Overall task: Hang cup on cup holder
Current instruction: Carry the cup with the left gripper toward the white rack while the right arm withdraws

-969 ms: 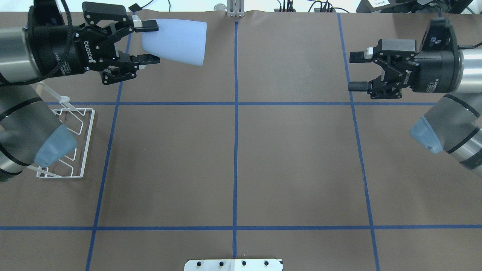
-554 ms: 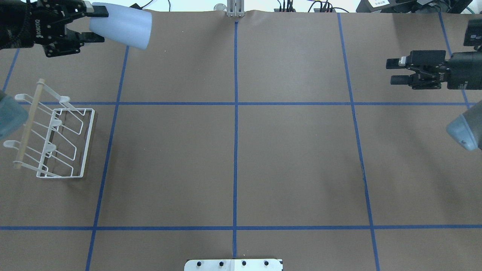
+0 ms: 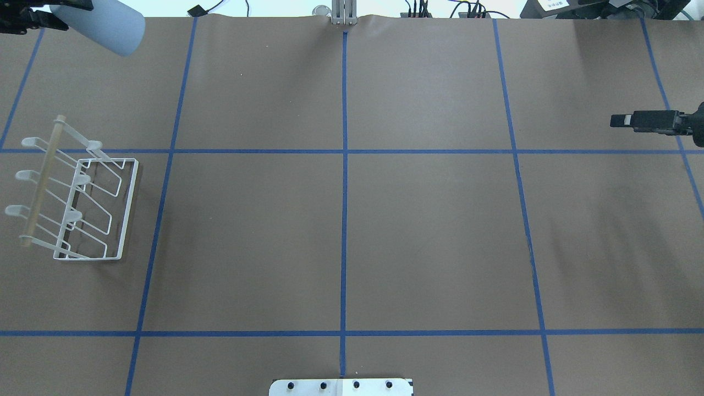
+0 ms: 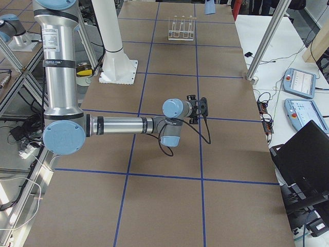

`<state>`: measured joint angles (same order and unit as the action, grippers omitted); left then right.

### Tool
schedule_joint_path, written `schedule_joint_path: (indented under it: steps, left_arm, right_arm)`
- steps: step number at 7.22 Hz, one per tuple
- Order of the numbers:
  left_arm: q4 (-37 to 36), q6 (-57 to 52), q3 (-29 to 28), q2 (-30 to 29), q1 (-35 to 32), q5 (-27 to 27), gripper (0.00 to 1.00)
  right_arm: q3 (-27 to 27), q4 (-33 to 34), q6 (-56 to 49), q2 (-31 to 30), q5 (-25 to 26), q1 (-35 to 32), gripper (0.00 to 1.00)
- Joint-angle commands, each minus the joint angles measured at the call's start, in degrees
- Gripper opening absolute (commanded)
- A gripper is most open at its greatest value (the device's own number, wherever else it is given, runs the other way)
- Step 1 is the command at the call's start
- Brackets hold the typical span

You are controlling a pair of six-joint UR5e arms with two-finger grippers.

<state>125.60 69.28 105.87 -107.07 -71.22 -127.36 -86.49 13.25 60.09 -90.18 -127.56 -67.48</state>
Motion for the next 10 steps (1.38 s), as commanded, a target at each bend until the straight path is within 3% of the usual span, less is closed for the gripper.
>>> schedule_joint_path:
  steps: [1,3,5,6,7,10]
  left_arm:
    - [-13.32,-14.9,2.14,0.1,-0.14,0.36,0.0]
    - [-21.94,-23.29,3.19,0.28,0.29,0.19,0.0]
    - [-35.8,-32.06,7.66,0.54,0.74,0.27,0.0]
    - [-38.83,-32.89,9.08,0.98,1.17,0.36,0.0]
    - [-38.86,-33.07,9.0,1.94,2.57,0.8,0.0]
    - [-38.68,-32.98,8.65,2.99,5.92,2.47,0.0]
  right_arm:
    - [-0.52,11.31,-14.51,-0.35,-0.66,-2.91,1.0]
    - [-3.75,24.74,-22.25,0.27,-3.21,-5.37,1.0]
    - [-11.03,42.99,-32.61,0.36,-3.22,-6.52,1.0]
    - [-14.81,51.88,-35.71,1.23,-3.22,-7.05,1.0]
    - [-16.85,56.84,-37.74,1.58,-3.22,-7.14,1.0]
    - [-16.87,57.59,-37.15,1.59,-3.05,-7.14,1.0]
